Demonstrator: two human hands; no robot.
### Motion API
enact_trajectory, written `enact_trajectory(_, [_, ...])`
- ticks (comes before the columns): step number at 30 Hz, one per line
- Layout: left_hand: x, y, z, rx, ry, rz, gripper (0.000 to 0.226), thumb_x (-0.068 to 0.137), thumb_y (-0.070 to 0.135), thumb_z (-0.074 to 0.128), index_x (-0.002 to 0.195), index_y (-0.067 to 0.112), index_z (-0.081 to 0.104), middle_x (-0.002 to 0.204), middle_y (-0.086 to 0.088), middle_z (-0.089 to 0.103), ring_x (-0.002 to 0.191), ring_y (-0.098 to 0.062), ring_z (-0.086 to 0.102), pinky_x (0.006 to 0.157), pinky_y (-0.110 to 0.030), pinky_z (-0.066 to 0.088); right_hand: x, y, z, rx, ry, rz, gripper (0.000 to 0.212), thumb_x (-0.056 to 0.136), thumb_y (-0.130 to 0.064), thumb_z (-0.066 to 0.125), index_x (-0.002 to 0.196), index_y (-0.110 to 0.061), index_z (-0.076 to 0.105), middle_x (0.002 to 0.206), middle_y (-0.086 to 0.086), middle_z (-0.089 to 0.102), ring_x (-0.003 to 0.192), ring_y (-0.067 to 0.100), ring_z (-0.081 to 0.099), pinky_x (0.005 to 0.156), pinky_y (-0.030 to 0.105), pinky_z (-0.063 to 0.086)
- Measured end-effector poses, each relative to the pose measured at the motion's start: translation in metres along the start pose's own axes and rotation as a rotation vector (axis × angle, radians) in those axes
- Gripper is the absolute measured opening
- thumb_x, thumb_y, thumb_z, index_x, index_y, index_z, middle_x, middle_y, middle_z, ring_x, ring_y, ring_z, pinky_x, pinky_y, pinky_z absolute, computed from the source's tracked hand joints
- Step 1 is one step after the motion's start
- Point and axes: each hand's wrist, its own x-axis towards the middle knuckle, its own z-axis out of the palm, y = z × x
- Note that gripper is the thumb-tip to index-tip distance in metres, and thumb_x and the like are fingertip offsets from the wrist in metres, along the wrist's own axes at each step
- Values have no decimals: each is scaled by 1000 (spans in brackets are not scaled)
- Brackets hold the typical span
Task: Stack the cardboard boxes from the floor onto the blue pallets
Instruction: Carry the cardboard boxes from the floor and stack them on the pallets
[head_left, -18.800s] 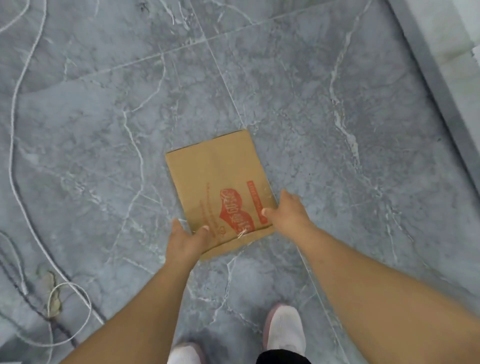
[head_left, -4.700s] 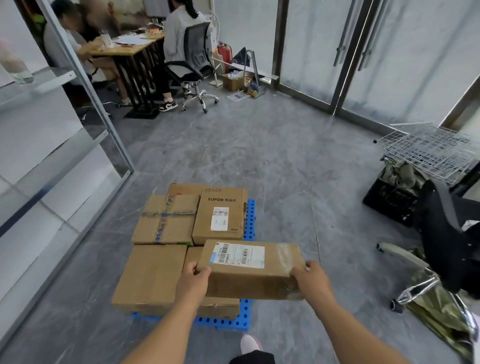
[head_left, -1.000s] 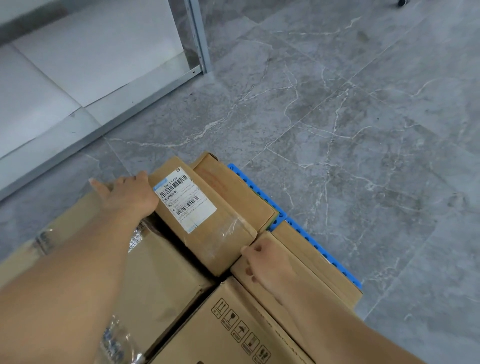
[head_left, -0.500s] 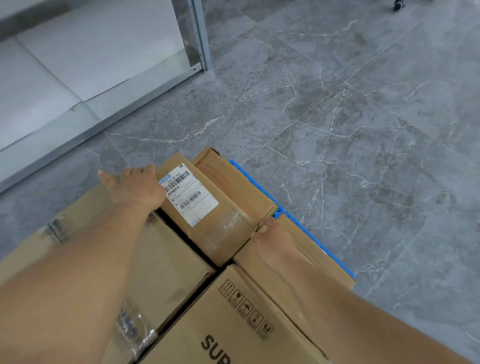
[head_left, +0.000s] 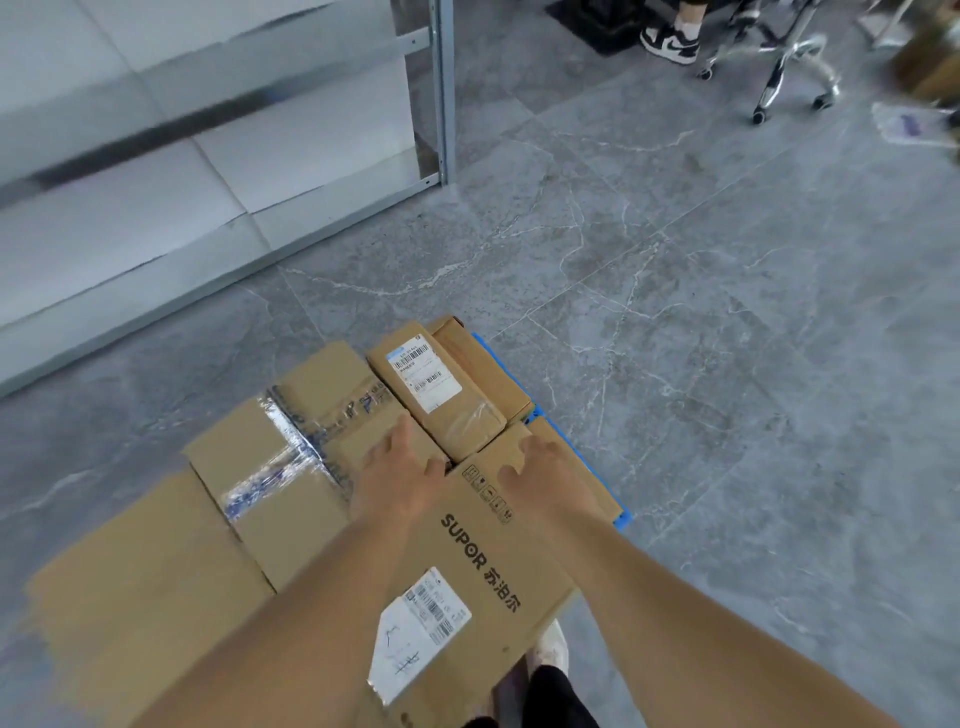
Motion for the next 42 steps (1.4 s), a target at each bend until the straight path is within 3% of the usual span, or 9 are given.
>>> enact_trajectory(3, [-55,-6,-14,-44,13,-4,72,91,39,42,150,23,3,156,-4,16,141,-26,17,111,-42,23,-50,-9,-10,-86,30,-27,52,94,-39,39,141,-18,33,142,5,36,124,24,44,76,32,36])
enact_trajectory(9, [-146,-31,-39,-90,58,14,70,89,44,43,148,23,11,154,-3,22,138,-26,25,107,-44,33,-142,-11,-8,-177,132,-88,56,92,-49,39,137,-17,38,135,5,41,122,23,43,88,37,43])
enact_trajectory(15, [-237,-56,-43,-147,144,30,74,91,42,46,149,26,3,156,-1,15,141,-23,20,110,-42,30,-225,-1,4,-197,201,-153,56,91,-48,39,139,-18,36,131,3,44,116,21,47,82,33,43])
enact_trajectory(20, [-313,-84,-38,-166,175,48,73,92,40,47,149,22,5,156,-3,14,141,-25,18,109,-41,28,-293,8,21,-222,231,-172,63,91,-52,38,142,-16,31,139,7,39,122,26,45,94,46,45])
enact_trajectory(25, [-372,-120,-42,-158,225,25,75,90,45,49,148,26,6,156,1,14,139,-23,24,104,-41,34,-348,10,51,-163,227,-219,63,92,-50,42,141,-13,31,142,8,36,124,26,42,96,40,43])
enact_trajectory(33, [-408,-204,-77,-212,274,-6,81,87,46,49,149,27,0,157,1,11,141,-24,19,109,-41,28,-403,-40,106,-262,241,-279,59,91,-49,40,139,-13,34,138,9,39,121,25,43,94,39,43])
enact_trajectory(42, [-410,-337,-148,-125,254,107,85,88,51,48,149,25,-5,158,-1,6,143,-24,14,112,-40,23,-456,-152,201,-143,273,-239,55,93,-48,37,133,-12,40,133,7,41,116,24,47,92,39,44])
